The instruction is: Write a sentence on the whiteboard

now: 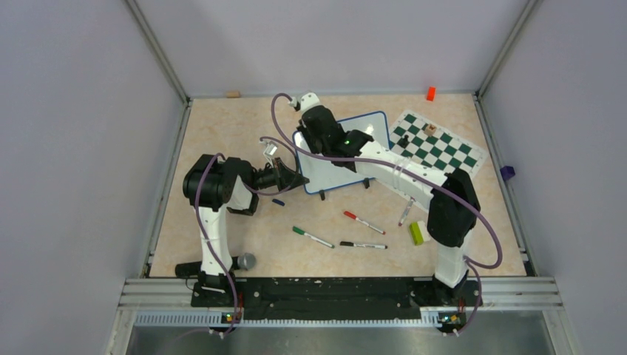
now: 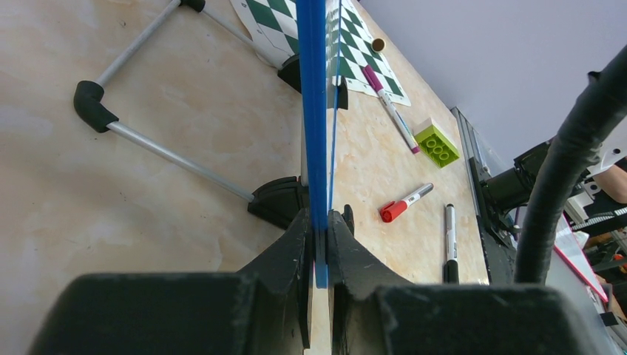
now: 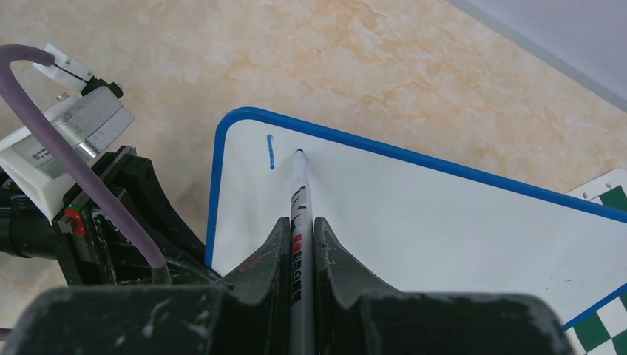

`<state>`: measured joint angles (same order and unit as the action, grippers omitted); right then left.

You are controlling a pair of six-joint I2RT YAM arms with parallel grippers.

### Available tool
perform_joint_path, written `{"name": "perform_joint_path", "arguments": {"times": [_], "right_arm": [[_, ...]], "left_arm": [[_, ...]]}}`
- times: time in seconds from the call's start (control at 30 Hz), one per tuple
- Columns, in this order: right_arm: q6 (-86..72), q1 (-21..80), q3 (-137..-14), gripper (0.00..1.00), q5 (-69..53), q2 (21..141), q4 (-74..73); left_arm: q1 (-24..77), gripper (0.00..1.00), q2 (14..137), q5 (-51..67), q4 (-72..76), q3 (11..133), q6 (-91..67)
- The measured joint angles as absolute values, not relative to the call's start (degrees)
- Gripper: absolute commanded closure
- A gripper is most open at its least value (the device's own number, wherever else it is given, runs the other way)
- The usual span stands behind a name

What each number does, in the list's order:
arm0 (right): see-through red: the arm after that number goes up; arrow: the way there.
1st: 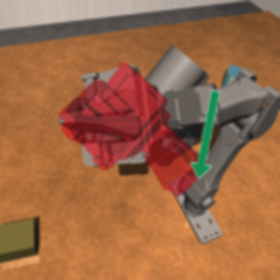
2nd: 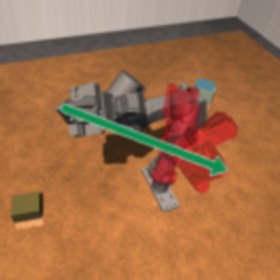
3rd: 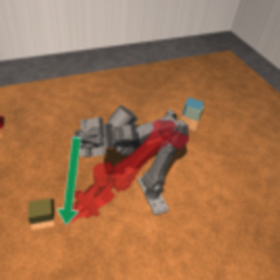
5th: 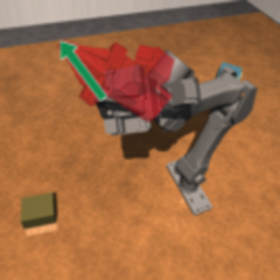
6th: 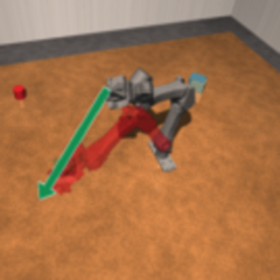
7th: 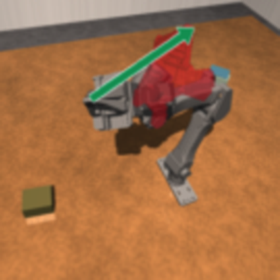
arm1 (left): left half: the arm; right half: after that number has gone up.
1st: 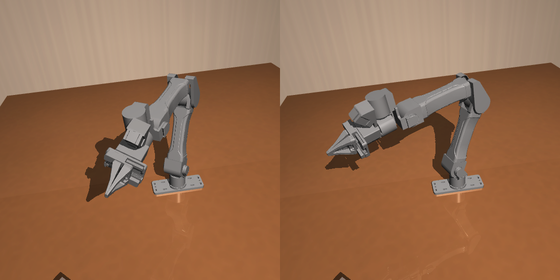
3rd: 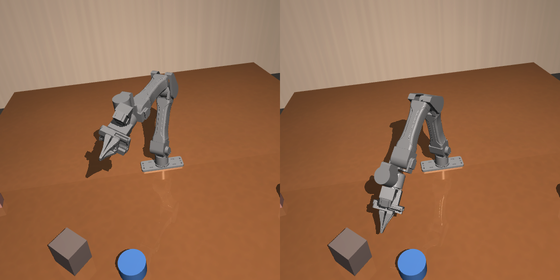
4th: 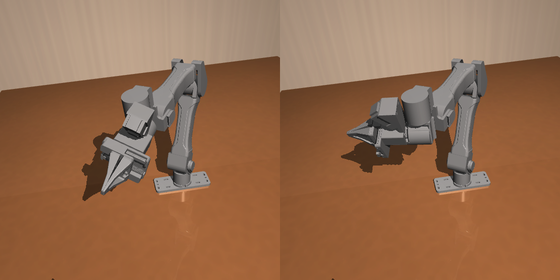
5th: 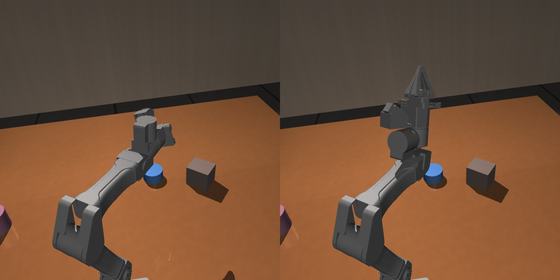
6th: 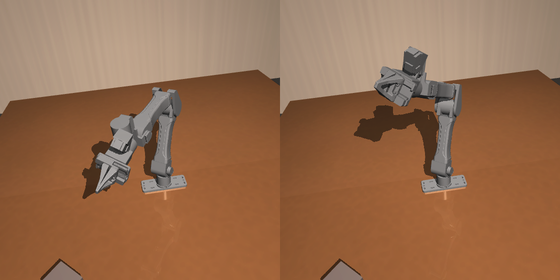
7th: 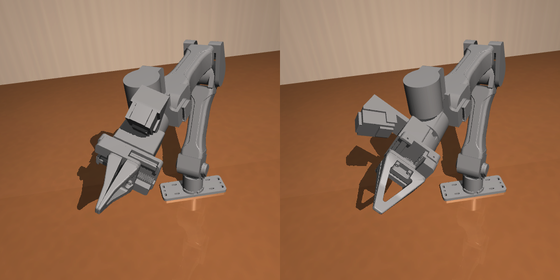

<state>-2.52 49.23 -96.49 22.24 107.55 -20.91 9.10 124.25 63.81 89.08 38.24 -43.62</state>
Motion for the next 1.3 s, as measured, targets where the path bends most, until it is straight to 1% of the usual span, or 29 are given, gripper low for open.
{"name": "perform_joint_path", "arguments": {"times": [0.37,0.8,1.3], "right_arm": [[-2.52,49.21,-96.49,1.00,21.91,107.55,-21.02],[-2.52,49.21,-96.49,1.00,17.91,107.55,-22.90],[-2.55,49.21,-96.42,1.00,17.61,107.55,-23.68]], "left_arm": [[9.10,0.93,124.25,63.81,89.06,38.24,-43.62],[9.10,0.93,124.25,63.90,89.14,38.24,-43.59],[9.10,0.93,124.25,63.90,89.14,38.24,-43.59]]}}
